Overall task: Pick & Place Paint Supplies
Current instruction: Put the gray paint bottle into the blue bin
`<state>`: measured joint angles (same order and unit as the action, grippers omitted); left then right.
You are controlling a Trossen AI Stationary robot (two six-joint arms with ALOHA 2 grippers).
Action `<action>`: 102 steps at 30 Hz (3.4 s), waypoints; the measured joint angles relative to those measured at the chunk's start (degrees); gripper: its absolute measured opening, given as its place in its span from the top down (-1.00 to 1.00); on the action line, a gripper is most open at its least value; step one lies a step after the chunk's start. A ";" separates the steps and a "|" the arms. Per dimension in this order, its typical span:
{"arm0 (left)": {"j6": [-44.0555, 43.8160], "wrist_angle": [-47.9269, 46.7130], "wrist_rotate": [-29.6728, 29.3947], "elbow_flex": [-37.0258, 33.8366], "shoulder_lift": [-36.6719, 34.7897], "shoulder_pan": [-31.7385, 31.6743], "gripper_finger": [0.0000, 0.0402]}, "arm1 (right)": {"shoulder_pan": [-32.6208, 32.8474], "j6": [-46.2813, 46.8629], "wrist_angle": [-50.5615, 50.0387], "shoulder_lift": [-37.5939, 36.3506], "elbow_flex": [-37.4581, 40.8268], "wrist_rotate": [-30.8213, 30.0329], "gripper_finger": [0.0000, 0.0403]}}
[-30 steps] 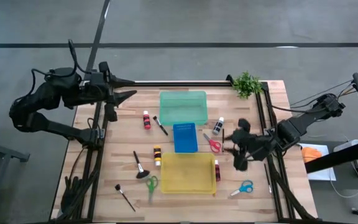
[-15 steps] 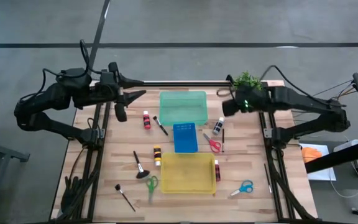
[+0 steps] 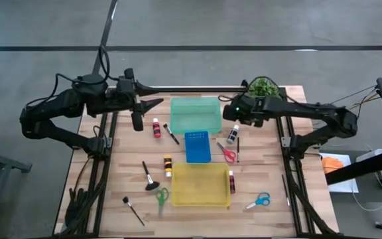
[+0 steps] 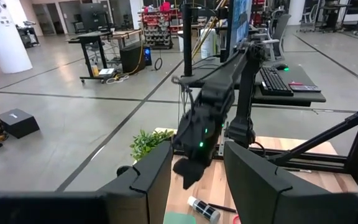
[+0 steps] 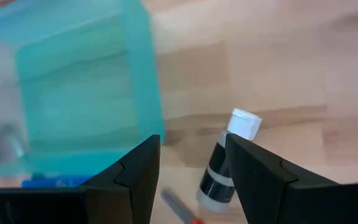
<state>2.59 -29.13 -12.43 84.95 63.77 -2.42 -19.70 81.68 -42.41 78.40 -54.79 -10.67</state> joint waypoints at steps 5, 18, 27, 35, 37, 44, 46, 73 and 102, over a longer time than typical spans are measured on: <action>0.00 0.57 0.00 0.00 -0.07 0.07 0.24 | 1.22 5.78 0.70 2.00 3.07 -1.27 0.10; -0.04 0.97 1.37 0.00 -0.17 0.09 0.24 | 2.32 14.15 1.05 6.21 6.17 -2.74 0.10; -0.39 2.39 2.19 0.00 -0.17 0.11 0.24 | 2.04 17.58 2.23 9.36 6.17 -2.78 0.10; -1.14 3.65 3.04 0.00 -0.17 0.11 0.24 | 1.31 17.14 4.89 11.06 6.17 -2.74 0.10; -1.14 3.65 3.04 0.00 -0.17 0.11 0.24 | 1.15 17.13 4.85 11.45 6.17 -2.72 0.10; -1.29 3.65 3.06 0.00 -0.17 0.22 0.24 | -0.23 16.86 5.56 13.03 6.17 -2.74 0.10; -1.29 3.65 3.05 0.00 -0.17 0.22 0.24 | -0.69 16.36 5.96 13.61 6.17 -2.46 0.10; -2.86 3.59 3.06 0.00 -0.17 0.28 0.24 | -0.83 12.92 7.27 15.86 6.17 -4.18 0.44; -7.23 4.33 9.99 -13.34 1.05 0.28 0.24 | 23.40 -43.00 56.88 -18.54 6.17 -9.68 0.41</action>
<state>-4.64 -24.80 -2.43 71.61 64.81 -2.13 3.70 38.68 14.47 59.85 -48.62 -20.35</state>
